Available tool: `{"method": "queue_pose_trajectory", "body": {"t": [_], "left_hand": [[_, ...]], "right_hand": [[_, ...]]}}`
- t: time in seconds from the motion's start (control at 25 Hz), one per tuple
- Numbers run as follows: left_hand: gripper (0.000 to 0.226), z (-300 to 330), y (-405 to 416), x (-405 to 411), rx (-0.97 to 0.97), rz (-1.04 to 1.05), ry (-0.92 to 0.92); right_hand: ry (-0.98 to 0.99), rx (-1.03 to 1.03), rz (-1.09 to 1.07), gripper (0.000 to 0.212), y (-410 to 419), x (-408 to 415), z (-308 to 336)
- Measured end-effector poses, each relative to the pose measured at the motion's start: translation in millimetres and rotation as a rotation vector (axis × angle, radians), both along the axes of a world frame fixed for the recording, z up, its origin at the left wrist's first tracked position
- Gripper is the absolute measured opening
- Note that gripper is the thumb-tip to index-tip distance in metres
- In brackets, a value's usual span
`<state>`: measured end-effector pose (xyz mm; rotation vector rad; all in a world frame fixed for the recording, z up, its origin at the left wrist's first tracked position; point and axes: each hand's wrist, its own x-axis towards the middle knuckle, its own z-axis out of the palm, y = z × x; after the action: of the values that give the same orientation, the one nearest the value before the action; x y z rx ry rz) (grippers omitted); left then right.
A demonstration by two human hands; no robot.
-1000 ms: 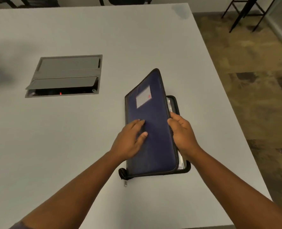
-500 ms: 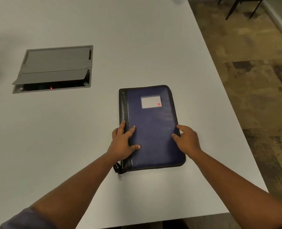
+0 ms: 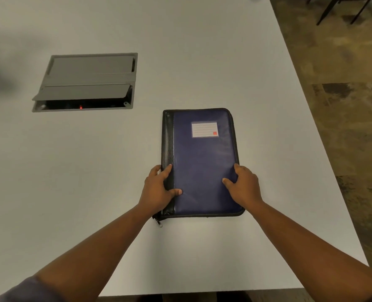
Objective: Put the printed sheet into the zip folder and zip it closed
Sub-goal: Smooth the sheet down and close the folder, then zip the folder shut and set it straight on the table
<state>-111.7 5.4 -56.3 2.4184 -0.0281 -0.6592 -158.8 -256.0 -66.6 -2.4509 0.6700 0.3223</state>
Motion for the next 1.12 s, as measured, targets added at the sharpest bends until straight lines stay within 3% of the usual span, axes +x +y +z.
{"method": "queue_pose_trajectory", "body": {"t": [0.28,0.36,0.48,0.56,0.68,0.92,1.12], "left_hand": [[0.093,-1.2,10.8,19.7,-0.020,-0.012,0.018],[0.089,-0.1,17.6,15.9,-0.027,-0.040,0.035],[0.072,0.3,40.1,-3.9,-0.096,-0.009,0.056],[0.060,-1.3,59.9,-20.5,-0.122,0.013,0.082],[0.055,-3.3,81.1,-37.4,-0.093,-0.071,0.039],[0.030,-1.6,87.7,-39.0,-0.085,-0.270,-0.134],[0.014,-4.3,93.3,-36.7,-0.119,-0.299,-0.140]], "right_hand": [[-0.010,0.001,0.002,0.061,4.7,23.0,-4.8],[0.000,-0.083,0.017,0.062,10.2,18.4,-1.2],[-0.220,-0.216,0.078,0.046,38.5,-5.5,6.2],[-0.376,-0.094,0.166,0.026,68.4,-27.5,8.8],[-0.322,0.129,0.289,0.006,113.0,-58.4,7.0],[-0.046,0.223,0.271,0.039,170.1,-80.7,-20.6],[-0.009,0.204,0.219,0.044,194.4,-78.6,-28.1]]}}
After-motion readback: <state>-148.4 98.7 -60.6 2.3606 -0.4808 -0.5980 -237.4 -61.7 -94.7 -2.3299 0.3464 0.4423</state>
